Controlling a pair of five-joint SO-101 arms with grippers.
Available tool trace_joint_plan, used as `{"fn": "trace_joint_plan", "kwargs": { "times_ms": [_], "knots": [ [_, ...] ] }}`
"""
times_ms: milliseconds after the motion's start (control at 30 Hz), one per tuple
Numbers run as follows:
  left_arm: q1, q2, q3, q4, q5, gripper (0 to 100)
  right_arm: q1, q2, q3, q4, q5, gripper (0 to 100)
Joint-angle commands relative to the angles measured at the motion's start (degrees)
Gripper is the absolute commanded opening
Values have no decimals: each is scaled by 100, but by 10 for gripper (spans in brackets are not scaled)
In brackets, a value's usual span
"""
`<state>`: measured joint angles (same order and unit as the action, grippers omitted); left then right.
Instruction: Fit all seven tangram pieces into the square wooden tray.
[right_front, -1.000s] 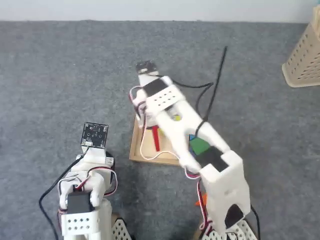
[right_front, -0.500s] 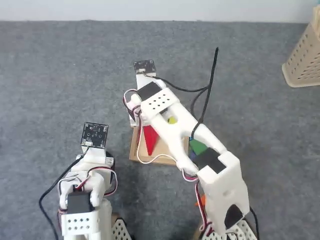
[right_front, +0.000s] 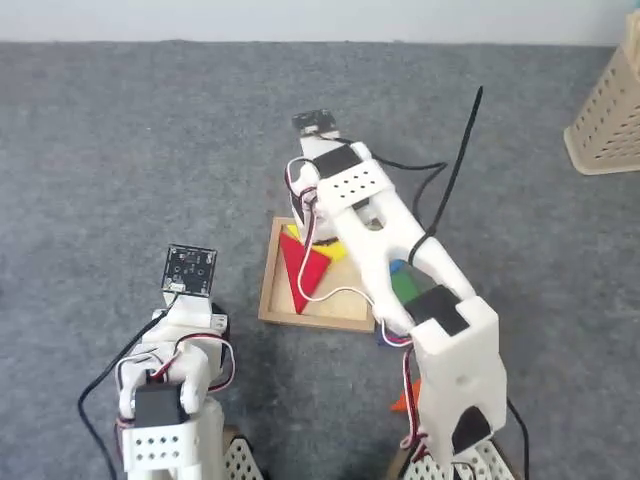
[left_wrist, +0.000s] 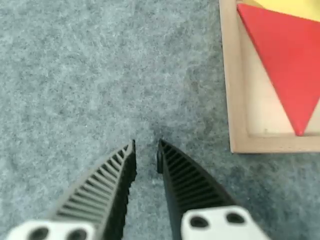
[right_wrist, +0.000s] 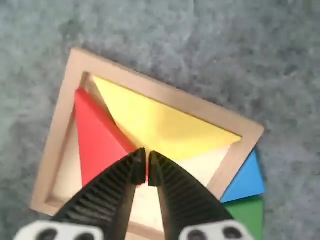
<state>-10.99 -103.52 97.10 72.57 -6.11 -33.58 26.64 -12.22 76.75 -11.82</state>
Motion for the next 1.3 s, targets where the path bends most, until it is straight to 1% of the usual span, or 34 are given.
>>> {"fn": "trace_joint_plan", "kwargs": {
  "times_ms": [0, 133, 200, 233, 567, 600, 733, 833, 933, 1000, 1133, 1167, 1267],
  "knots": [
    [18, -123, -57, 0, 44, 71, -40, -998, 914, -778, 176, 6],
    [18, -123, -57, 0, 44, 71, -119, -1789, 2637, -2325, 563, 6],
    [18, -123, -57, 0, 44, 71, -136, -1974, 3182, -2791, 571, 6],
    [18, -123, -57, 0, 44, 71, -136, -2018, 3305, -2835, 571, 6],
    [18, -123, -57, 0, 44, 71, -330, -2114, 3323, -2598, 580, 6],
    [18, -123, -57, 0, 44, 71, -224, -2211, 3288, -2484, 651, 6],
    [18, -123, -57, 0, 44, 71, 295, -2844, 3209, -1947, 1319, 6],
    [18, -123, -57, 0, 44, 71, 426, -3116, 3446, -1754, 1433, 6],
    [18, -123, -57, 0, 44, 71, 532, -3037, 3763, -1771, 1574, 8],
    [18, -123, -57, 0, 44, 71, 611, -2809, 3824, -1780, 1653, 46],
    [18, -123, -57, 0, 44, 71, 681, -2290, 3789, -1771, 1644, 173],
    [18, -123, -57, 0, 44, 71, 699, -2193, 3710, -1763, 1644, 188],
    [18, -123, -57, 0, 44, 71, 760, -1930, 3587, -1763, 1644, 191]
  ]
}}
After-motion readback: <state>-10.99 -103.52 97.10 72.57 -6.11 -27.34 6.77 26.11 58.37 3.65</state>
